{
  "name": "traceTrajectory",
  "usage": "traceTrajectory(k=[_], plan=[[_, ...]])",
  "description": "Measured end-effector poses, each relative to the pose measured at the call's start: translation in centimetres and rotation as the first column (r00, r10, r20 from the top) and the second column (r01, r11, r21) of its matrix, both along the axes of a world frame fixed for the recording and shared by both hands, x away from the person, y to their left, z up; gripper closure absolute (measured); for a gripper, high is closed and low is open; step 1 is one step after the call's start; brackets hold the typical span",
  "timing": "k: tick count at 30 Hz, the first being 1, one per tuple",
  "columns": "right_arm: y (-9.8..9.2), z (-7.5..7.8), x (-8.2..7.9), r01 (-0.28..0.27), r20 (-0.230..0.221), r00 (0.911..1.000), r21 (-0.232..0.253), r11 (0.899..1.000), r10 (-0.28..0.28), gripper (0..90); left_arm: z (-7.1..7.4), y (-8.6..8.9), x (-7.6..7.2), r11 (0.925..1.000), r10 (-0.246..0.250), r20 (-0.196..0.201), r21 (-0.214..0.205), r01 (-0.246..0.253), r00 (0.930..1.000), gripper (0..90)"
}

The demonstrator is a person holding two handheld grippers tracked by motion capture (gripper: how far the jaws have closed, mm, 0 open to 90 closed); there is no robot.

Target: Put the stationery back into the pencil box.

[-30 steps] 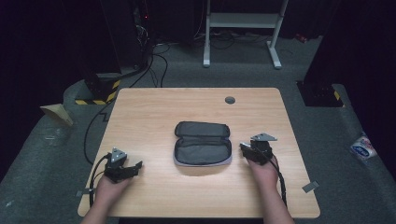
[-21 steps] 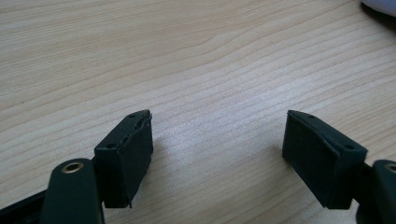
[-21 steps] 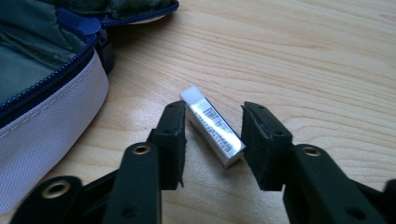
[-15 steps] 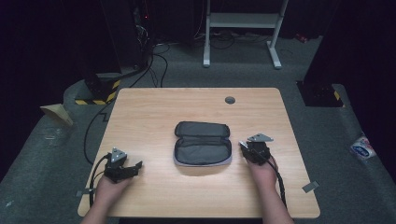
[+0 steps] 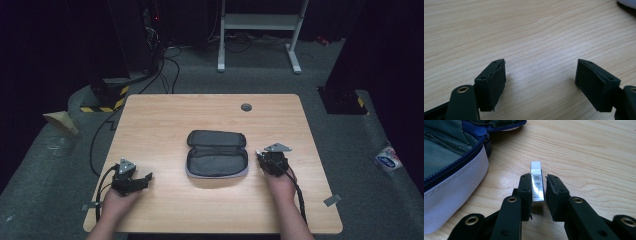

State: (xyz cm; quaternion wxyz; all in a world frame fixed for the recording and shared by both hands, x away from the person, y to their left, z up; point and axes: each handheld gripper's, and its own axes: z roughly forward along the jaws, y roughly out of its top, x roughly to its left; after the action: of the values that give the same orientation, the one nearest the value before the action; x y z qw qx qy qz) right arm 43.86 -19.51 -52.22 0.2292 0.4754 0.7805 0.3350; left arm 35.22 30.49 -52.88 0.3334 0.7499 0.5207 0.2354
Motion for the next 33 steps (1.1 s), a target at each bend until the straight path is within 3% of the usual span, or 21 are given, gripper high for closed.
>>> traceTrajectory(k=[14,19,26,29,33], plan=[[0.0,0.0,-0.1,-0.006,0.005,1.0000,-0.008,1.000,0.006,78.5,0.0,0.0,0.0,1.0000,-0.001,0.002,0.000,0.001,1.0000,24.6],[-0.2,0.6,-0.9,0.015,0.030,0.9994,0.005,1.000,-0.015,78.5,0.0,0.0,0.0,1.0000,-0.001,0.001,0.000,0.001,1.0000,24.7],[0.1,2.0,-2.8,-0.004,0.094,0.9955,0.023,1.000,0.002,78.5,0.0,0.0,0.0,1.0000,-0.001,0.003,-0.001,0.001,1.0000,24.9],[0.1,1.9,-3.5,-0.007,0.106,0.9943,0.061,0.998,0.001,78.5,0.0,0.0,0.0,1.0000,-0.001,0.003,-0.002,0.001,1.0000,24.9],[0.4,2.3,-4.1,-0.018,0.115,0.9933,0.066,0.998,0.010,78.5,0.0,0.0,0.0,1.0000,-0.001,0.003,-0.001,0.001,1.0000,24.9]])
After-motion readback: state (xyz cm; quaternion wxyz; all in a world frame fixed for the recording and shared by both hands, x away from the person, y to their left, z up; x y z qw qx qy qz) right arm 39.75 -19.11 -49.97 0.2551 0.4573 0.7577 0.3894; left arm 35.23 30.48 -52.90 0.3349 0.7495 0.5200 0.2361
